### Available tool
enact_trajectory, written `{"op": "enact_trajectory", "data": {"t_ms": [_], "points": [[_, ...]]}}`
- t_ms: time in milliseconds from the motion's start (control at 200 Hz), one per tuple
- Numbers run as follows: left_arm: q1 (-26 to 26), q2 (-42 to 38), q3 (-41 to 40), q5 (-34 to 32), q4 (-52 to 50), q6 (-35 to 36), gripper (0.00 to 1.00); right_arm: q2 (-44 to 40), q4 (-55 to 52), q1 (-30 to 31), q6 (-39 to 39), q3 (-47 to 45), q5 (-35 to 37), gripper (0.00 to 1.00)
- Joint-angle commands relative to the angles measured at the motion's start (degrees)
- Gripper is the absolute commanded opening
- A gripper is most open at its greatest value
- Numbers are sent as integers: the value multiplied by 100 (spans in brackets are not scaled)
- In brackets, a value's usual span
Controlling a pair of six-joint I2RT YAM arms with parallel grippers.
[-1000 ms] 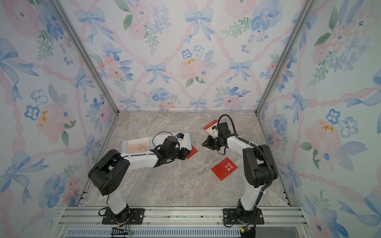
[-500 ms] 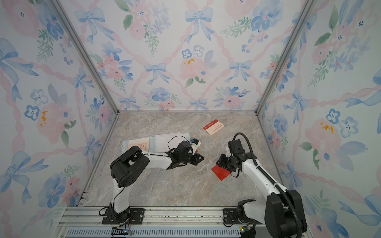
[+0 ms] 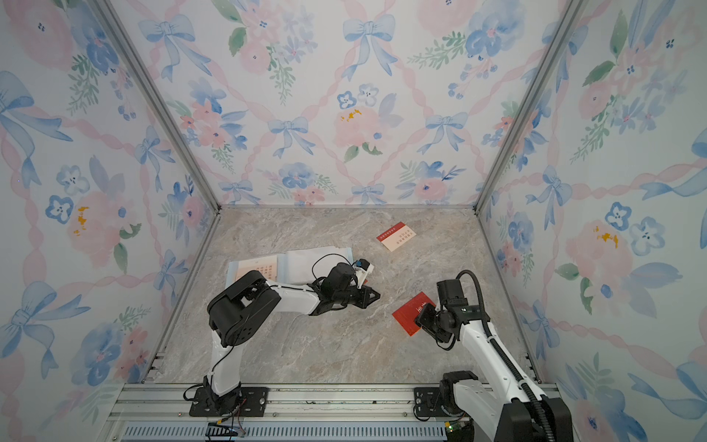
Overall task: Place the photos into the photo albums
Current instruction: Move the photo to the center of the board.
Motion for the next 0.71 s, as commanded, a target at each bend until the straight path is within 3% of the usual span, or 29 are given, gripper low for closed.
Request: {"op": "enact_trajectory", "data": {"t_ms": [0, 360, 700], "points": [[35, 99, -37, 128, 72, -9, 8, 169, 377, -45, 183, -148, -218, 52], [49, 60, -105, 11, 69, -48, 8, 928, 1268, 153, 180, -163, -355, 53], [34, -203, -228, -170, 71, -146, 7, 2655, 2634, 1337, 633, 574, -397, 52]]}}
